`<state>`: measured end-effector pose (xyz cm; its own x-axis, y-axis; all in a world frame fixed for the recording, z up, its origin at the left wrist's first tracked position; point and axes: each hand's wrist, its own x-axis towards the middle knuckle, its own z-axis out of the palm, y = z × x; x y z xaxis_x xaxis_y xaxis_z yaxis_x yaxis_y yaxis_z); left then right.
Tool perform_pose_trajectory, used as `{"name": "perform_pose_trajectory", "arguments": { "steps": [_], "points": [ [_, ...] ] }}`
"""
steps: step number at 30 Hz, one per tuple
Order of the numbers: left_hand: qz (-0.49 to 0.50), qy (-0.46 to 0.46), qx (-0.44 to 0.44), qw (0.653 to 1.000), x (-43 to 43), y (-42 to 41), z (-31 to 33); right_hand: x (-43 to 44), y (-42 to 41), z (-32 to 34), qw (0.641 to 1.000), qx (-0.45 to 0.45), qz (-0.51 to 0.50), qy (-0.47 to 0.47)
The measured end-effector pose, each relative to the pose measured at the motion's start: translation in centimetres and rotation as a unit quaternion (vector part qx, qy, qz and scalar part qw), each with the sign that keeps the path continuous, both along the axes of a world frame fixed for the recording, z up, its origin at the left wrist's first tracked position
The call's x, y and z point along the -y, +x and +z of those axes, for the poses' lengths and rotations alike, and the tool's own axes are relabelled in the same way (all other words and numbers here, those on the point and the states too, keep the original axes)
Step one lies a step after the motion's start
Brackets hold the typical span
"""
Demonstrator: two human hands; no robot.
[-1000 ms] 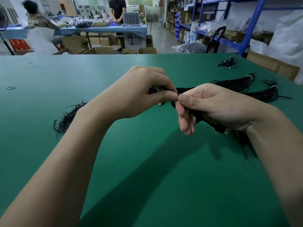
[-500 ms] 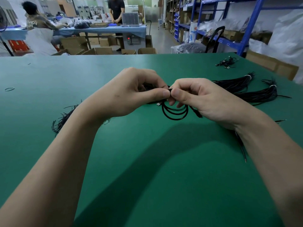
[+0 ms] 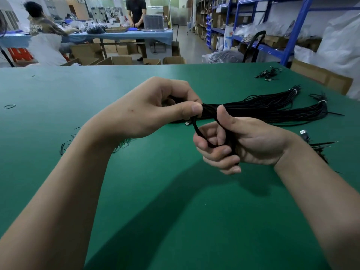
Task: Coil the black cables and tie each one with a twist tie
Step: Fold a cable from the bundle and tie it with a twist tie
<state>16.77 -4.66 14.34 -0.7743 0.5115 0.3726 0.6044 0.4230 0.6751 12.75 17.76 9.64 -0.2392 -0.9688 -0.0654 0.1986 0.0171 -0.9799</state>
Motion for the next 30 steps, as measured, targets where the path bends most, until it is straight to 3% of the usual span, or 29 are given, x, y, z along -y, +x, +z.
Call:
{"name": "perform_pose_trajectory", "arguments": {
  "steps": [3, 6, 9, 12, 14, 17, 19, 21, 23, 25, 27, 30],
  "points": [
    [0.008, -0.001, -0.019, 1.0, 0.1, 0.2, 0.3, 0.2, 0.1, -0.4, 0.998, 0.052, 0.002, -0.036],
    [0.032, -0.012, -0.038, 0.999, 0.3, 0.2, 0.3, 0.5, 0.1, -0.4, 0.997, 0.046, -0.044, -0.037],
    [0.074, -0.039, -0.07, 0.994, 0.8, 0.0, 0.4, 1.5, 0.2, -0.2, 0.988, -0.058, -0.136, -0.035],
    [0.103, -0.087, -0.098, 0.986, 1.4, -0.1, 0.7, 2.4, 0.5, 0.0, 0.952, -0.205, -0.228, 0.006],
    [0.124, -0.155, -0.113, 0.974, 2.2, -0.1, 1.1, 2.5, 0.5, 0.2, 0.892, -0.353, -0.279, 0.056],
    [0.177, -0.293, -0.104, 0.934, 3.0, 0.2, 1.6, 2.9, 0.6, 0.0, 0.729, -0.593, -0.287, 0.185],
    [0.187, -0.313, -0.054, 0.93, 2.5, 0.2, 1.3, 3.5, 0.8, -0.4, 0.667, -0.652, -0.27, 0.236],
    [0.18, -0.298, 0.054, 0.936, 1.2, 0.1, 0.6, 4.0, 0.9, -0.7, 0.62, -0.698, -0.254, 0.254],
    [0.14, -0.266, 0.156, 0.941, 0.1, -0.2, -0.6, 4.1, 1.0, -0.7, 0.607, -0.71, -0.249, 0.255],
    [0.105, -0.228, 0.198, 0.947, -0.6, -0.4, -1.6, 3.7, 1.0, -0.4, 0.609, -0.706, -0.241, 0.271],
    [0.113, -0.228, 0.187, 0.949, -0.7, -0.7, -2.2, 3.3, 0.9, -0.3, 0.626, -0.684, -0.237, 0.289],
    [0.121, -0.217, 0.148, 0.957, -0.9, -0.7, -3.4, 2.9, 0.6, -0.4, 0.682, -0.633, -0.227, 0.287]
  ]
}}
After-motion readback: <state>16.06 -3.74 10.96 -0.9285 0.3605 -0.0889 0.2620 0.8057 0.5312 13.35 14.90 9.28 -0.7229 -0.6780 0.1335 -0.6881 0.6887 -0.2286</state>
